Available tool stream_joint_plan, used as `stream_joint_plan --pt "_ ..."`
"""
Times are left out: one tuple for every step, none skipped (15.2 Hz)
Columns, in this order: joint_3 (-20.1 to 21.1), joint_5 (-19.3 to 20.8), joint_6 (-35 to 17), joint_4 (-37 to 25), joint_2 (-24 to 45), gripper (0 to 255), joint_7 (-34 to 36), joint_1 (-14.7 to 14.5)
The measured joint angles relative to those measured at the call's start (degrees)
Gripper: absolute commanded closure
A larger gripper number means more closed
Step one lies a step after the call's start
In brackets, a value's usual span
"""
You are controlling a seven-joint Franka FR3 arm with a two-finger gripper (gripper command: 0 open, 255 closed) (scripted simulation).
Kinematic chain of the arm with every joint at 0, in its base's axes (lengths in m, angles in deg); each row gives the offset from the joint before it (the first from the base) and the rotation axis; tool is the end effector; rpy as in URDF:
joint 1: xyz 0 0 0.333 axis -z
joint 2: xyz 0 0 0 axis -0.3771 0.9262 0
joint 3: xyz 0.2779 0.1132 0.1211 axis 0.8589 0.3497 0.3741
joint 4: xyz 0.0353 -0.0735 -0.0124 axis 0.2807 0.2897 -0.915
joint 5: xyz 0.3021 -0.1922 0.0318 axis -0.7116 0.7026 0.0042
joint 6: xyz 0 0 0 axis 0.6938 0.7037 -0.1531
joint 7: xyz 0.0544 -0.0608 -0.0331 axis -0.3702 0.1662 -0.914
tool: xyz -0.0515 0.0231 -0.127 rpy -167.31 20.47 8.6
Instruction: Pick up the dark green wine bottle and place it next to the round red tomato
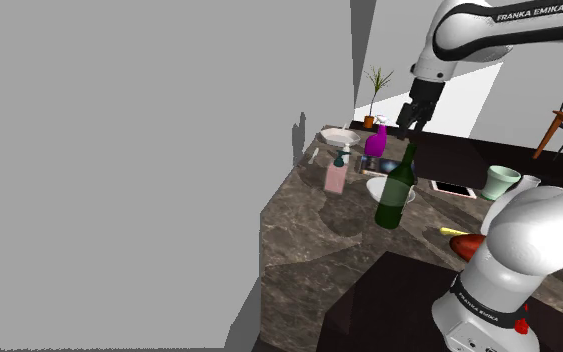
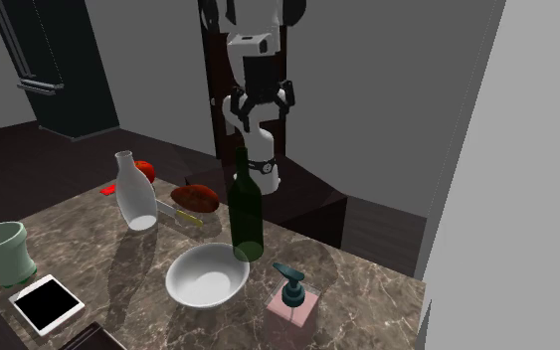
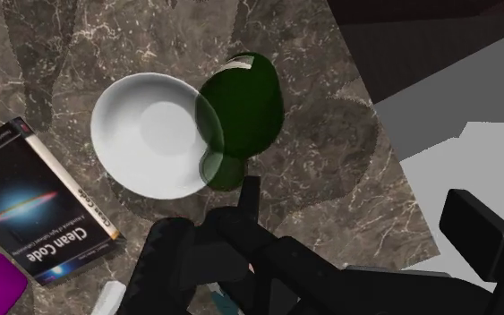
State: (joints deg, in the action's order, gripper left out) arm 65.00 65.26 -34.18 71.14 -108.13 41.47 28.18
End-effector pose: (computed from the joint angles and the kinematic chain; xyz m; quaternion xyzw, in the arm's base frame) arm 0.2805 -0.1418 0.5105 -0.9986 0.0480 -0.0172 0.0163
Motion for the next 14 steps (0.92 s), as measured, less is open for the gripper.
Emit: stream_joint_plan --pt "-1.19 0.33 -0.63 -0.47 1.12 0 -1.02 0.28" --pt "-2.46 0.67 -1.57 -0.65 2.29 0 -2.08 0.58" --pt "-4.02 1.14 -2.30 -1.10 3.48 0 -3.52 0.99" --pt "-5.17 1.42 -3.26 -0.87 4.27 0 -4.48 1.30" --pt "-6.31 1.57 -4.01 -1.29 5.46 0 -5.46 1.47" --pt "-7.02 1.69 -4.74 -1.33 6.25 0 -6.06 1.56" --pt "-7.57 1.90 -5.71 -0.73 6.62 0 -6.49 1.72" --pt "-7.91 2.01 -6.56 -0.17 6.91 0 -6.72 1.79" --pt "-8.18 2.10 -7.48 0.45 7.22 0 -6.85 1.82" --pt "-8.26 2.18 -8.16 1.14 7.21 0 -6.82 1.87" --pt "-8.30 2.27 -8.82 1.87 7.16 0 -6.76 1.91" --pt "-8.54 2.34 -9.68 2.42 7.46 0 -6.87 1.92" --pt "-8.66 2.36 -10.35 2.87 7.68 0 -6.88 1.91" --pt "-8.68 2.39 -10.74 3.22 7.73 0 -6.83 1.91"
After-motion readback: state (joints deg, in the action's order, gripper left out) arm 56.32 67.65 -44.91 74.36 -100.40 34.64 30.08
